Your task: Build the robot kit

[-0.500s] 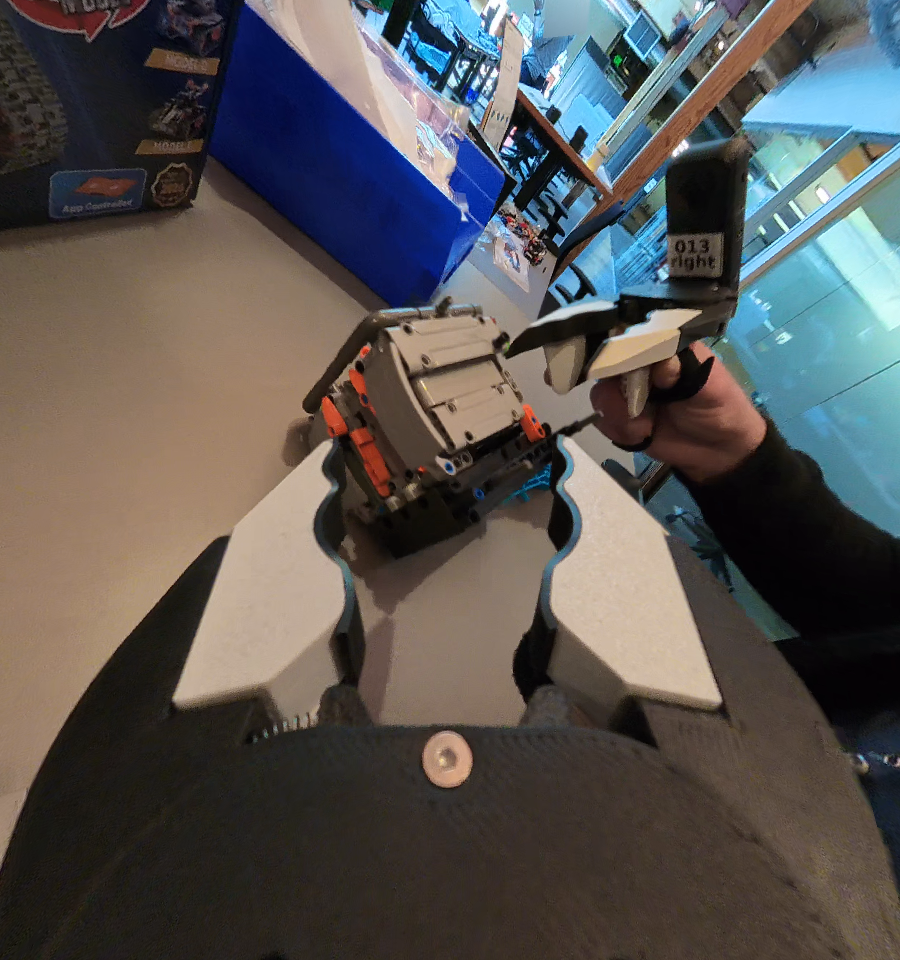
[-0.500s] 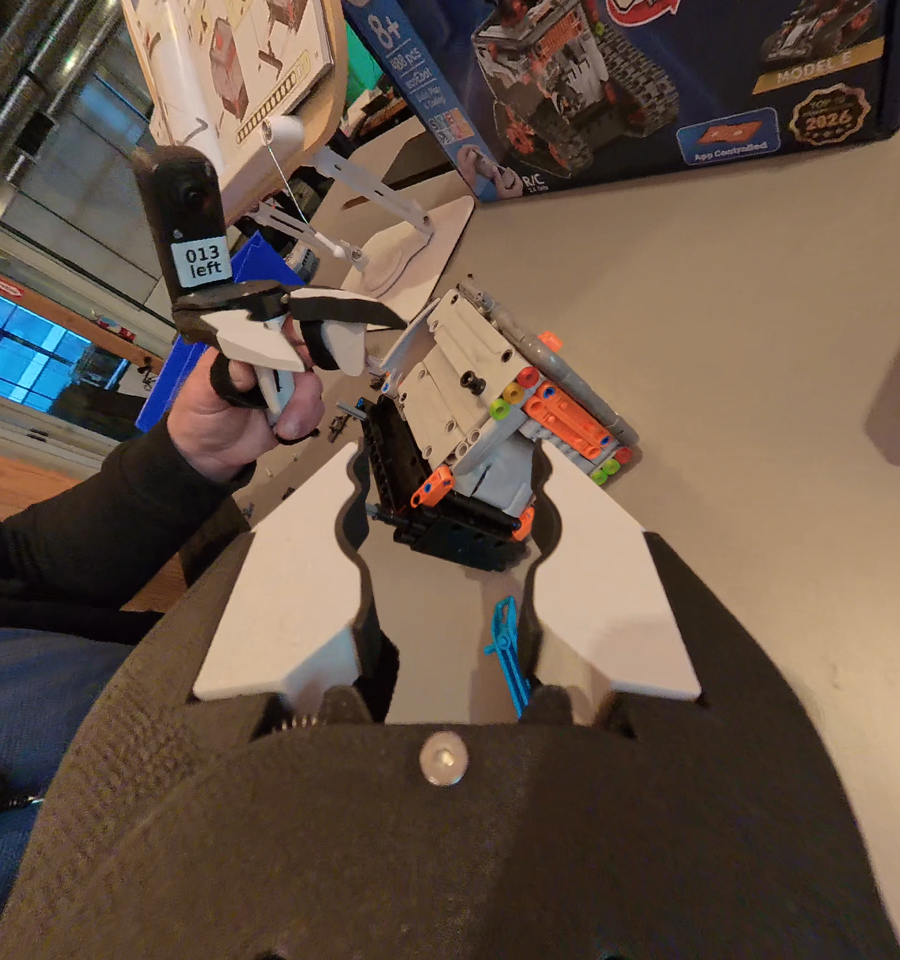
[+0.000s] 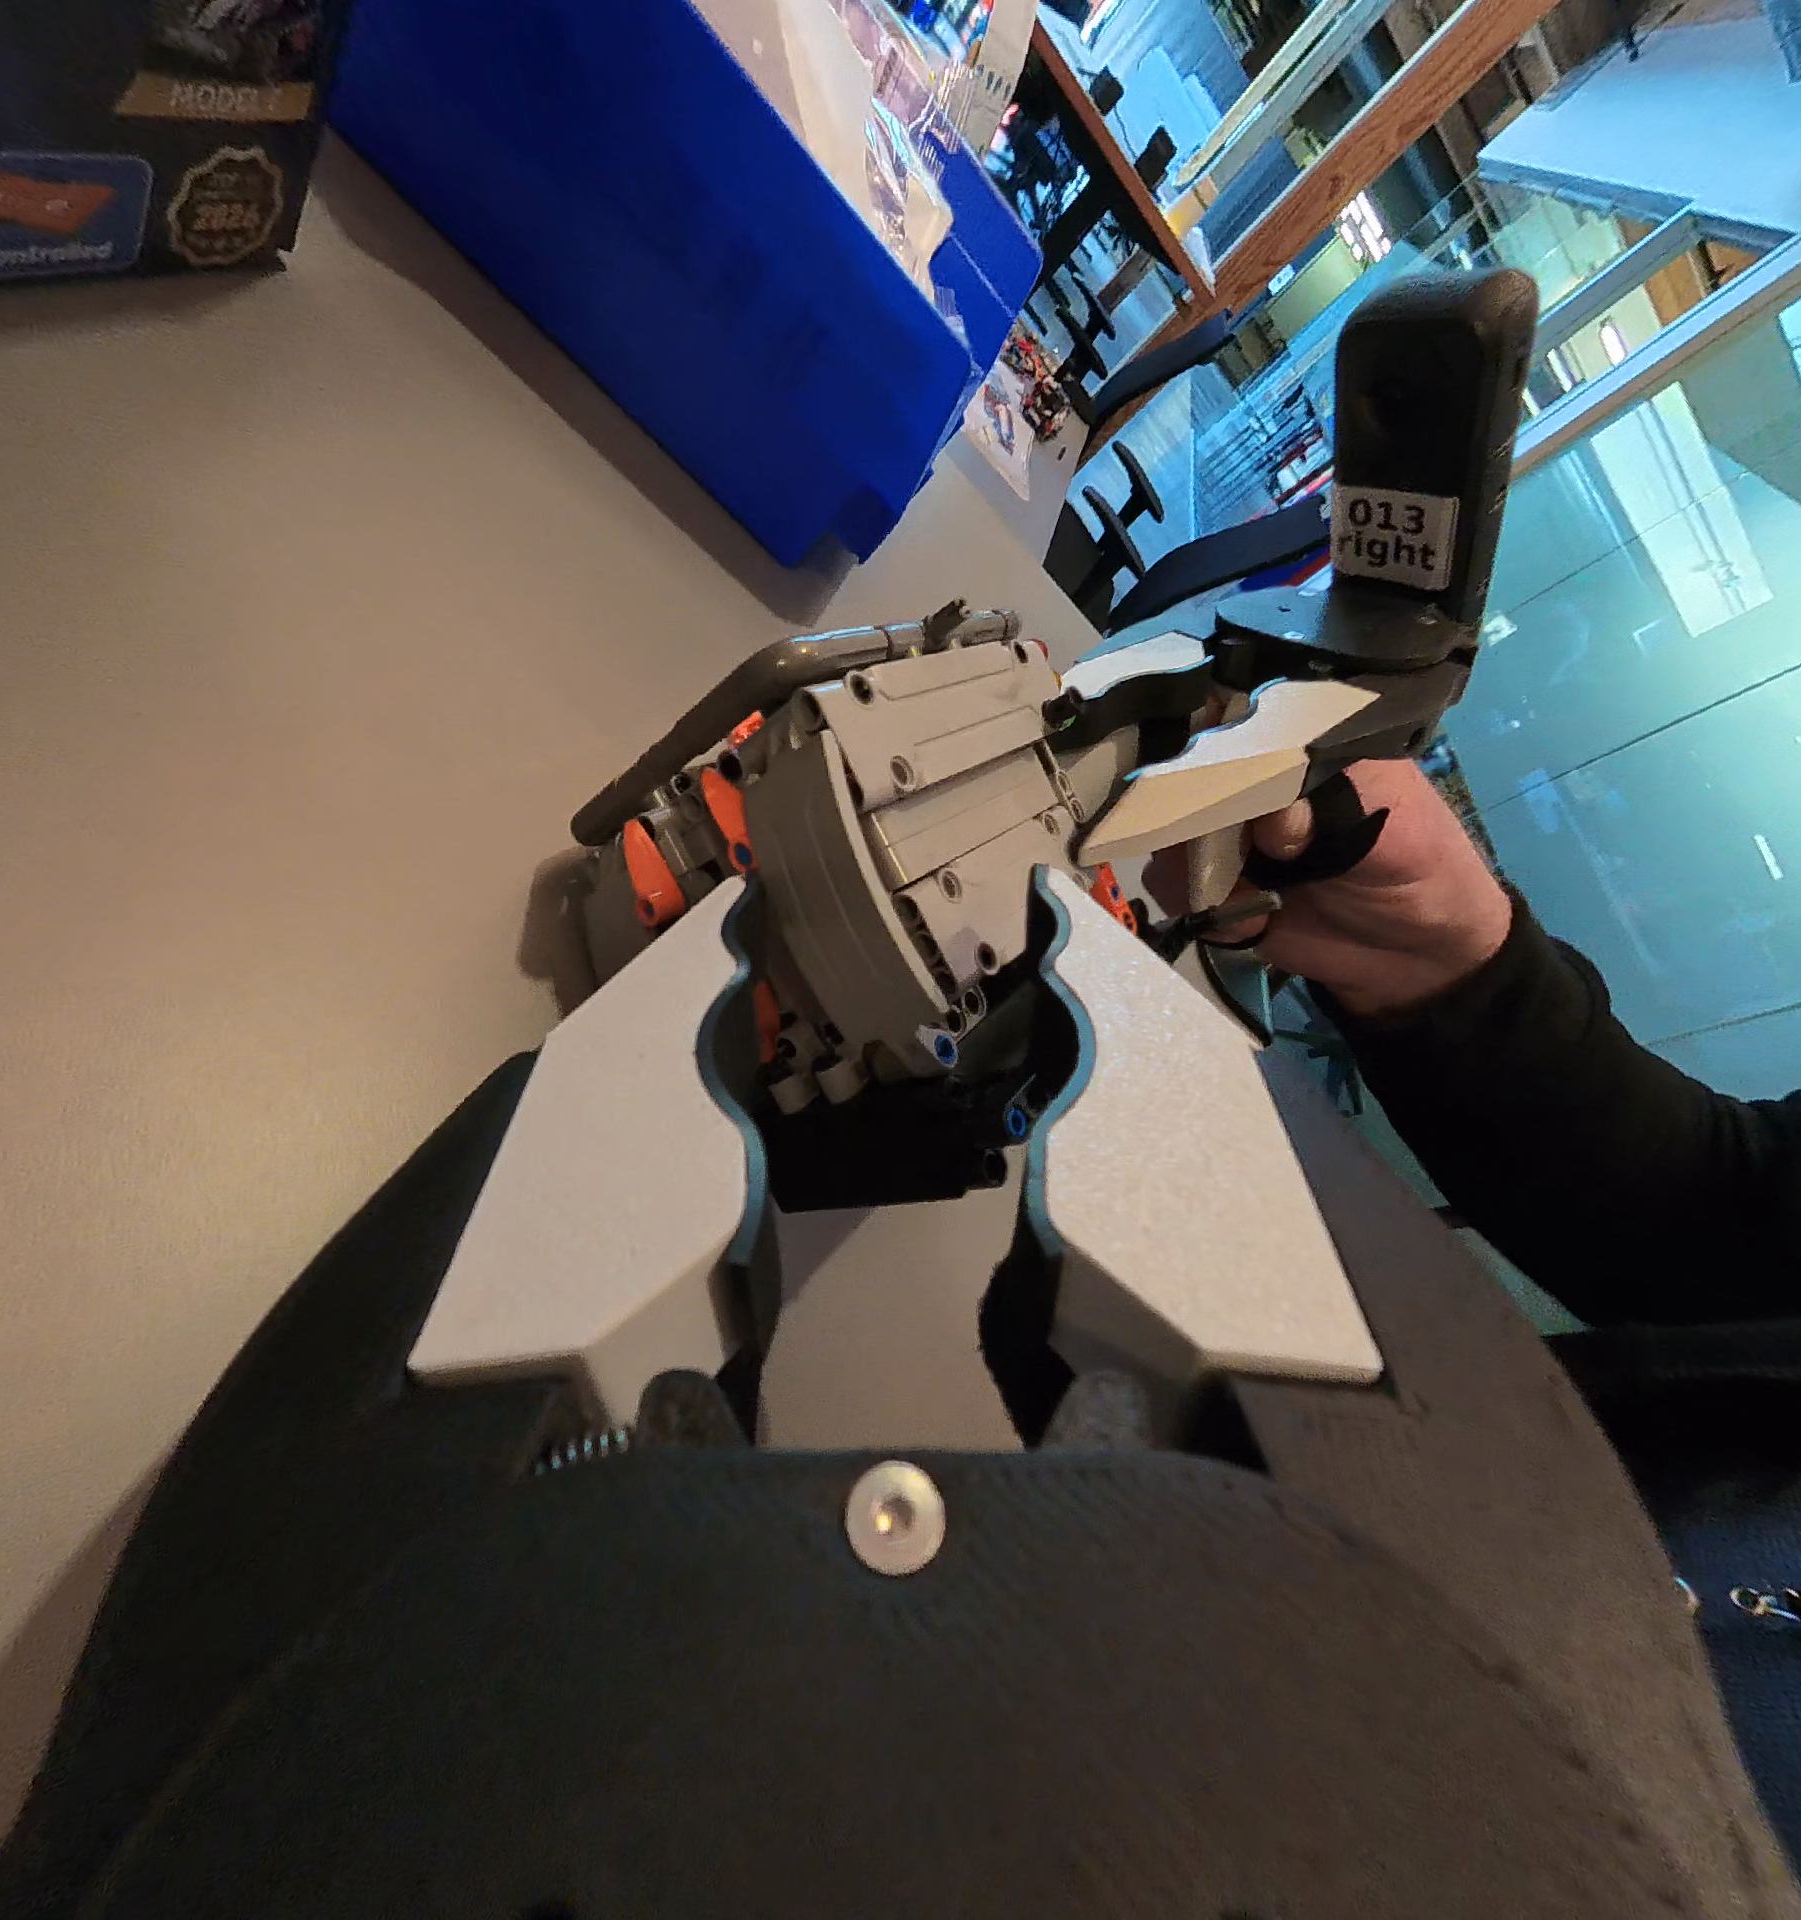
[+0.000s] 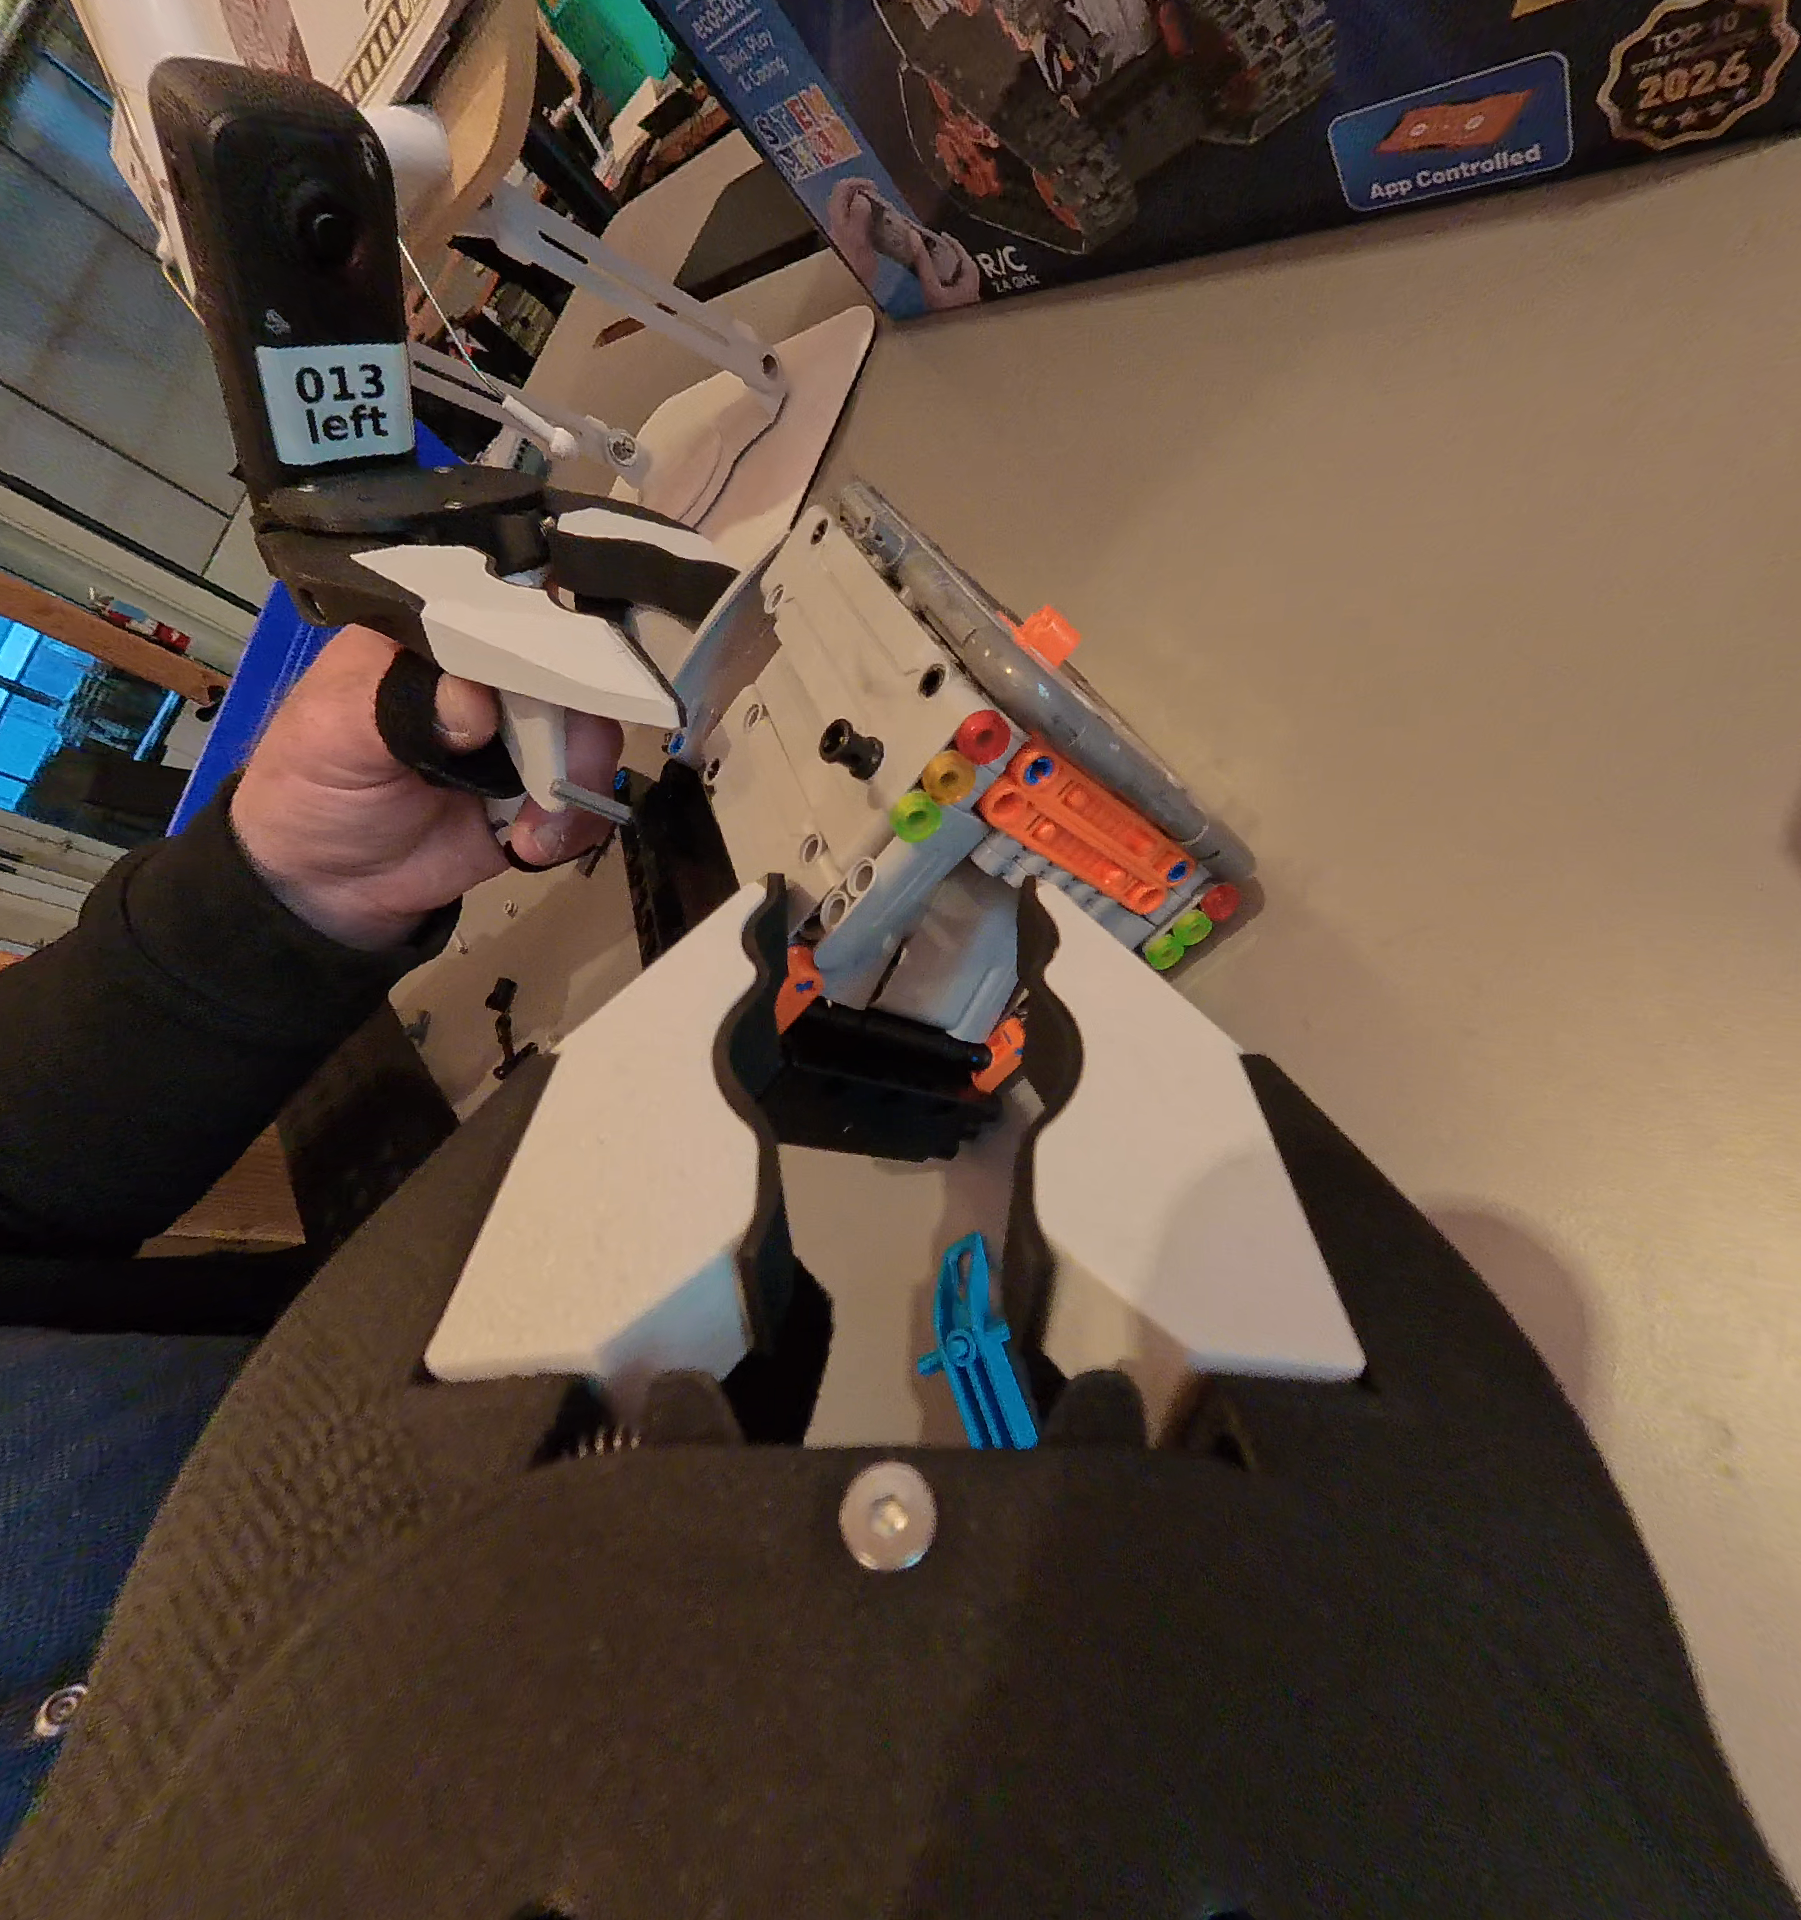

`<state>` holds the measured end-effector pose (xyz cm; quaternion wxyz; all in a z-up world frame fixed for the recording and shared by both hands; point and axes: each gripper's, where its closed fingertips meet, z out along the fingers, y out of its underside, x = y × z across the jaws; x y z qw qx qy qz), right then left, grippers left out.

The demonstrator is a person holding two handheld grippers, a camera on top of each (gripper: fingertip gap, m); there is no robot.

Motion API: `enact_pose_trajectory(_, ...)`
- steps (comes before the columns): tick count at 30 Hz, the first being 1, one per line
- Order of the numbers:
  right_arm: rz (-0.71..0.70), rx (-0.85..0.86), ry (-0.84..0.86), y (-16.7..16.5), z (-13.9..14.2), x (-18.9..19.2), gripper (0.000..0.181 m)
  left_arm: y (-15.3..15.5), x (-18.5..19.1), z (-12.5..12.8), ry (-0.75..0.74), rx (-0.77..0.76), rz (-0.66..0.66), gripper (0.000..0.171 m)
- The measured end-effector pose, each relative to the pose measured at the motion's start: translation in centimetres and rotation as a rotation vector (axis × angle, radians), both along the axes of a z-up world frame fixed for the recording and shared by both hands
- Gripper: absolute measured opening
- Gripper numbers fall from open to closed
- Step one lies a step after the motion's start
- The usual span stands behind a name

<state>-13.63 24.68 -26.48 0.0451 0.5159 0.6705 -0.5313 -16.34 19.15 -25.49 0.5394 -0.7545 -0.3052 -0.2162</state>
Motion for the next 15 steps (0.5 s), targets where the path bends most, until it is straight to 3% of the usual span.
enact_pose_trajectory(4, -0.006, 0.032, 0.07, 0.2, 0.6, -0.2, 0.038, 0.5, -0.6, 1.0, 0.087, 0.011, 0.029, 0.044)
enact_pose_trajectory(9, 0.033, 0.236, 0.269, 0.1, 1.2, -0.1, 0.027, 0.8, -0.9, 4.3, 0.297, 0.107, 0.059, 0.035)
enact_pose_trajectory(12, 0.025, 0.252, 0.308, -0.2, 1.1, 0.3, 0.027, 0.4, -0.4, 3.6, 0.354, 0.075, 0.05, 0.037)
enact_pose_trajectory(15, 0.035, 0.277, 0.335, -0.4, 1.2, 0.6, 0.028, -0.3, 0.5, 1.8, 0.322, 0.039, 0.032, 0.036)
